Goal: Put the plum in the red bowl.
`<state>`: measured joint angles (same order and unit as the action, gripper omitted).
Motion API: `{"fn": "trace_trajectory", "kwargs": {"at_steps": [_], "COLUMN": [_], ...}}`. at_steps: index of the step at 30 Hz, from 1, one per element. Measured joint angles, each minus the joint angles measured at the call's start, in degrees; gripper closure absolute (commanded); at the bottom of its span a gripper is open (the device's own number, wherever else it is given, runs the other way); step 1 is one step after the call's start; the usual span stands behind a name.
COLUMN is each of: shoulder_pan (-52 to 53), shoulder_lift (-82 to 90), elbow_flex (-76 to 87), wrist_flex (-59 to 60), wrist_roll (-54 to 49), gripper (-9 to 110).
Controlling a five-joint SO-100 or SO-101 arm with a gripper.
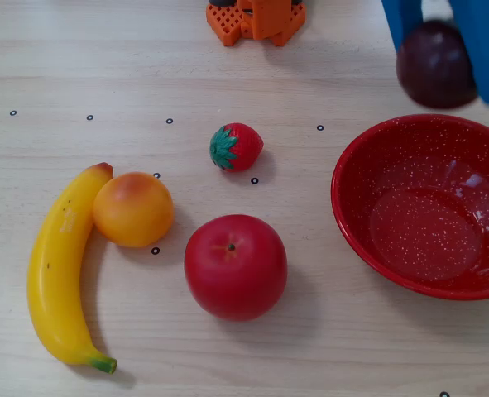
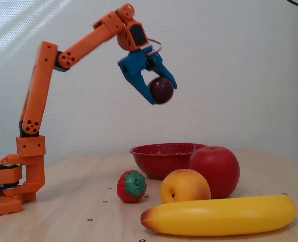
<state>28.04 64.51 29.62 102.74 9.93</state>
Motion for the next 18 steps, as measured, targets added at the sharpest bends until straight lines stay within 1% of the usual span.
{"fn": "trace_trajectory", "kwargs": {"at_steps": [6, 13, 14, 15, 18], "shoulder_pan": [3.43, 3.6, 3.6, 3.6, 3.69], "shoulder_lift": [-10.99, -19.34, -19.69, -20.3, -21.09], "elbow_flex": [-0.18, -3.87, -4.04, -4.04, -4.04], "wrist_flex": [0.0, 0.26, 0.26, 0.26, 0.26], "wrist_roll": [0.18, 0.18, 0.18, 0.18, 0.18], "gripper": [101, 100, 94, 83, 60]}}
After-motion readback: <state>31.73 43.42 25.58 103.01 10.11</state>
